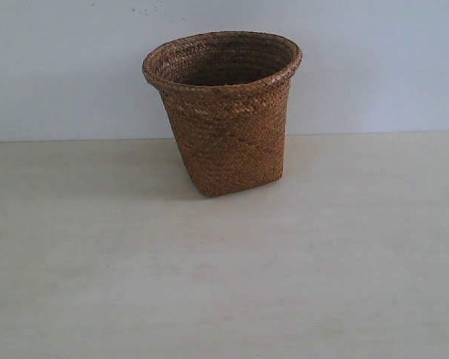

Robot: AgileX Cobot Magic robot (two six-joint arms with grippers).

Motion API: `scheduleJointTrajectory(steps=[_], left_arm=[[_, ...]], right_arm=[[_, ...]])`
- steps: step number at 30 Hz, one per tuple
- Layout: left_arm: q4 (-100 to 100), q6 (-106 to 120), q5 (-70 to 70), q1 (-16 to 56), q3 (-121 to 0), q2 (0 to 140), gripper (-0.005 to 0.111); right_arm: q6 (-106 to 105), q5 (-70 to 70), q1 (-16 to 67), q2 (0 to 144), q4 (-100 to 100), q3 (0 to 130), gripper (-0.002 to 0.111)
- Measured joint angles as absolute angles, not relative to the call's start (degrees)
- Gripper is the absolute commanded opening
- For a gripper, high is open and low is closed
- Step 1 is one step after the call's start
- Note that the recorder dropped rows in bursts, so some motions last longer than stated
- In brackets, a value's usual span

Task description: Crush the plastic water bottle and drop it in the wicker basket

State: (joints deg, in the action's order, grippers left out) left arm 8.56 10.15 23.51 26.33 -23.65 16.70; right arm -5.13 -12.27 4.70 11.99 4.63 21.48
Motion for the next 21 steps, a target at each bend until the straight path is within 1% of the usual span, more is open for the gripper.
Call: scheduleJointTrajectory(steps=[16, 21], left_arm=[[8.34, 10.15, 23.31, 26.33, -23.65, 16.7, 0.005], [4.12, 8.41, 19.41, 26.33, -20.84, 16.7, 0.005]], right_arm=[[-5.13, -12.27, 4.7, 11.99, 4.63, 21.48, 0.0], [-5.13, -12.27, 4.7, 11.99, 4.63, 21.48, 0.0]])
